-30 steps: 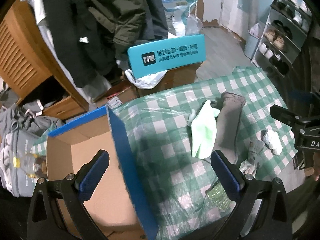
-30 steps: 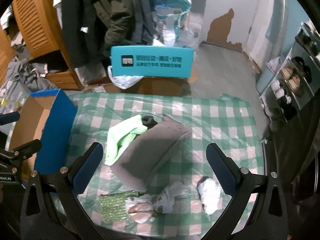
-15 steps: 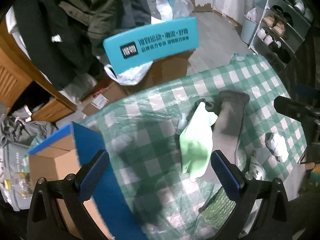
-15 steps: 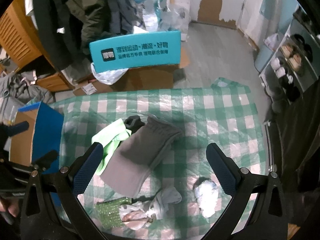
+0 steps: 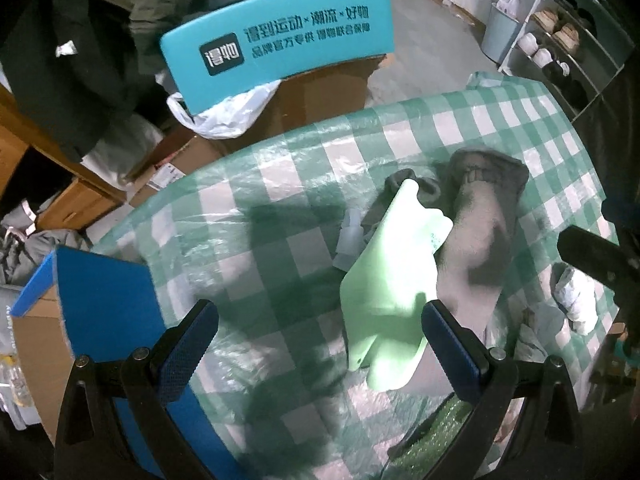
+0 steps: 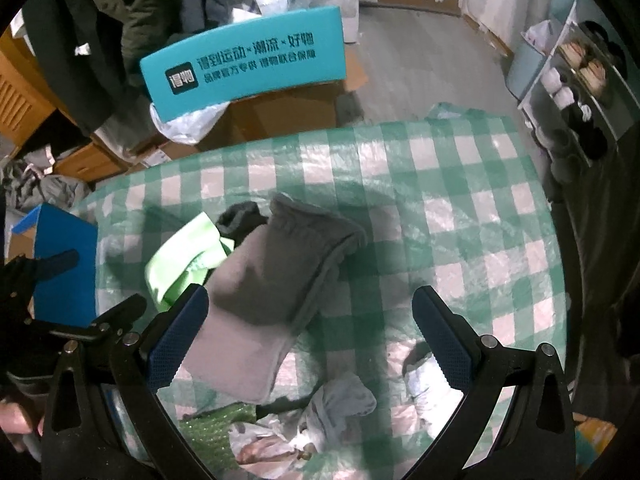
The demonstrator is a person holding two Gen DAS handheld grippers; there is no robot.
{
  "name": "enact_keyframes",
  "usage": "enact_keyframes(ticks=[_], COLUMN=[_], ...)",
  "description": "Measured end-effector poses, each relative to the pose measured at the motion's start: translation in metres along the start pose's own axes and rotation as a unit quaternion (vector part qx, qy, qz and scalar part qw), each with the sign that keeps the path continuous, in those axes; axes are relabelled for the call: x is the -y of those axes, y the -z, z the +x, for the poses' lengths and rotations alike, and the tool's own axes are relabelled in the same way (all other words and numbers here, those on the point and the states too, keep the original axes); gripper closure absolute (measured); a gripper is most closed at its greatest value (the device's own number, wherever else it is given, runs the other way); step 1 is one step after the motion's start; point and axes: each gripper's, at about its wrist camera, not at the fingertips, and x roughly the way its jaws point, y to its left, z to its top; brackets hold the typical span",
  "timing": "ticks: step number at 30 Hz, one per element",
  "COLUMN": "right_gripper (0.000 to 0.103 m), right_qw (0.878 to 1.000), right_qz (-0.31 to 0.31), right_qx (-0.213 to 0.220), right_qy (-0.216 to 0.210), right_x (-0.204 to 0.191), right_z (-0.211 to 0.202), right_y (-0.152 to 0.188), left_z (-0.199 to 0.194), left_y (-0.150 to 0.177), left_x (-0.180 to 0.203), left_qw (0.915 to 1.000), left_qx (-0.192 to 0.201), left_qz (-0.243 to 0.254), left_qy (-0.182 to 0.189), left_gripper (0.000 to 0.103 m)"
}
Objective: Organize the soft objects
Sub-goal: 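Move both tools toward the light green cloth and grey glove, then grasp the light green cloth with the left gripper while the right gripper grasps the grey glove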
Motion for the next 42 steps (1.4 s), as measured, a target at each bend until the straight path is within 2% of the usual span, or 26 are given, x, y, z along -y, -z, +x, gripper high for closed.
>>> enact_keyframes(ticks=[9, 11, 13, 16, 17, 19, 22, 25, 30, 42], right_gripper=[0.002, 0.002, 0.002, 0.002, 0.002, 0.002, 0.002, 0.002, 0.002, 0.002], right_qw=[1.000, 1.000, 1.000, 1.000, 1.000, 1.000, 1.000, 1.000, 1.000, 1.000], right_qz=[0.000, -0.002, -0.004, -0.004, -0.003, -0.001, -0.002, -0.005, -0.005, -0.008], right_qx=[-0.011, -0.013, -0.015, -0.017, -0.018, -0.018, -0.019, -0.020, -0.022, -0.025], right_qy=[0.002, 0.003, 0.003, 0.003, 0.002, 0.002, 0.002, 0.002, 0.001, -0.014], right_x=[0.000, -0.001, -0.001, -0.001, -0.001, -0.001, -0.002, -0.003, -0.005, -0.018], right_z=[0.009, 0.011, 0.013, 0.015, 0.016, 0.017, 0.017, 0.018, 0.021, 0.030], right_y=[0.002, 0.002, 0.002, 0.002, 0.002, 0.002, 0.001, 0.002, 0.003, 0.003], left_z=[0.024, 0.025, 0.028, 0.031, 0.032, 0.031, 0.029, 0.025, 0.017, -0.001], left_y=[-0.006, -0.006, -0.007, -0.005, -0.005, -0.004, -0.003, -0.001, 0.001, 0.010], left_x=[0.009, 0.009, 0.008, 0.008, 0.008, 0.007, 0.008, 0.007, -0.001, -0.024], left_qw=[0.9991, 0.9985, 0.9977, 0.9967, 0.9965, 0.9961, 0.9958, 0.9958, 0.9952, 0.9970], left_qx=[-0.017, -0.016, -0.023, -0.028, -0.029, -0.028, -0.026, -0.022, -0.019, -0.003], left_qz=[0.003, -0.002, -0.006, -0.008, -0.009, -0.010, -0.008, -0.010, -0.023, -0.039], left_qy=[0.038, 0.052, 0.063, 0.075, 0.078, 0.083, 0.088, 0.088, 0.093, 0.067], left_gripper=[0.001, 0.010, 0.031, 0.048, 0.051, 0.065, 0.078, 0.084, 0.087, 0.087])
